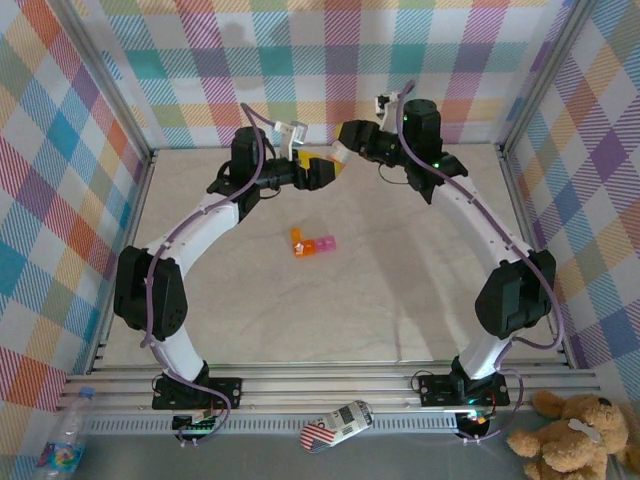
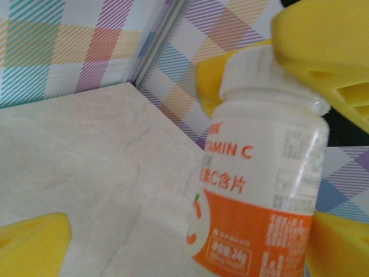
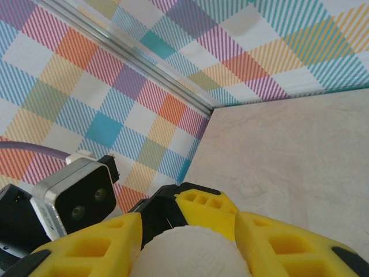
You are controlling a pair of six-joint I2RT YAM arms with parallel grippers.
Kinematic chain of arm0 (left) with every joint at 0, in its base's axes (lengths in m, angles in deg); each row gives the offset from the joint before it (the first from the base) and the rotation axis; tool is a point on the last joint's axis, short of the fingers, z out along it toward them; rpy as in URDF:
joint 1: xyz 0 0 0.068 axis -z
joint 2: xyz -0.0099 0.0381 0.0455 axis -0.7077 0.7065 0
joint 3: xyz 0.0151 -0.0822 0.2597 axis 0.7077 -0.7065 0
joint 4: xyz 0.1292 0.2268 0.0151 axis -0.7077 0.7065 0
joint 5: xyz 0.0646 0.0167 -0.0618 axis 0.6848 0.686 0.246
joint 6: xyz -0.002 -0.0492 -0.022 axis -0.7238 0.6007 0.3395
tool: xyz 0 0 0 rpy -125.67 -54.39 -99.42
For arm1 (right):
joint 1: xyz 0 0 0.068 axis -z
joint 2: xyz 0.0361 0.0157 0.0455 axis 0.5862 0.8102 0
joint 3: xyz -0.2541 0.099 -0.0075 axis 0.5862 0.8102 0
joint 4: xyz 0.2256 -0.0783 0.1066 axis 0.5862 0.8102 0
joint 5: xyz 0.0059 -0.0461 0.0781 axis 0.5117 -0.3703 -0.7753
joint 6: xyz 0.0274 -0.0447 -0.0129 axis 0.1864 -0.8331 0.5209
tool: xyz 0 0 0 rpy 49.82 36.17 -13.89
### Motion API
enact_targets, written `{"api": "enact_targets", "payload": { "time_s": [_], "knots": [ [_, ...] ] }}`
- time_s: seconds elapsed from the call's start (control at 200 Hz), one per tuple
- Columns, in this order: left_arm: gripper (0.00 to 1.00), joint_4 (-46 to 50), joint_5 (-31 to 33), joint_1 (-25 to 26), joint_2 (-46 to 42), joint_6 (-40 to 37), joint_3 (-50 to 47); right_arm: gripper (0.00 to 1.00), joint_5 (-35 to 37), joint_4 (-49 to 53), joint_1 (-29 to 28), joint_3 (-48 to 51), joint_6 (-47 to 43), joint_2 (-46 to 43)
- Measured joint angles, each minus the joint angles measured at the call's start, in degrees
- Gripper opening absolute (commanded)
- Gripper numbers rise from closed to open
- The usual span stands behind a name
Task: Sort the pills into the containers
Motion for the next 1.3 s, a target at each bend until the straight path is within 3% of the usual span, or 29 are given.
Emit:
{"api": "enact_targets", "payload": {
  "time_s": [0.37, 0.655, 0.875, 1.295],
  "knots": [
    [1.0, -2.2, 7.1, -0.3, -6.9, 0.3, -8.7, 0.08, 6.9, 1.9, 1.4, 9.4, -5.1, -7.1],
    [1.0, -2.5, 18.2, -0.4, -13.2, 1.4, -13.0, 0.05, 17.1, 1.2, 1.5, 19.5, -13.2, -12.0],
    [1.0, -1.6, 24.2, -0.4, -15.2, 2.2, -13.9, 0.05, 24.7, -5.0, 1.5, 30.9, -17.5, -12.2],
    [1.0, 5.0, 28.4, -0.4, -18.3, 2.2, -14.3, 0.05, 38.9, -20.5, -0.2, 44.8, -21.4, -9.2]
  ]
}}
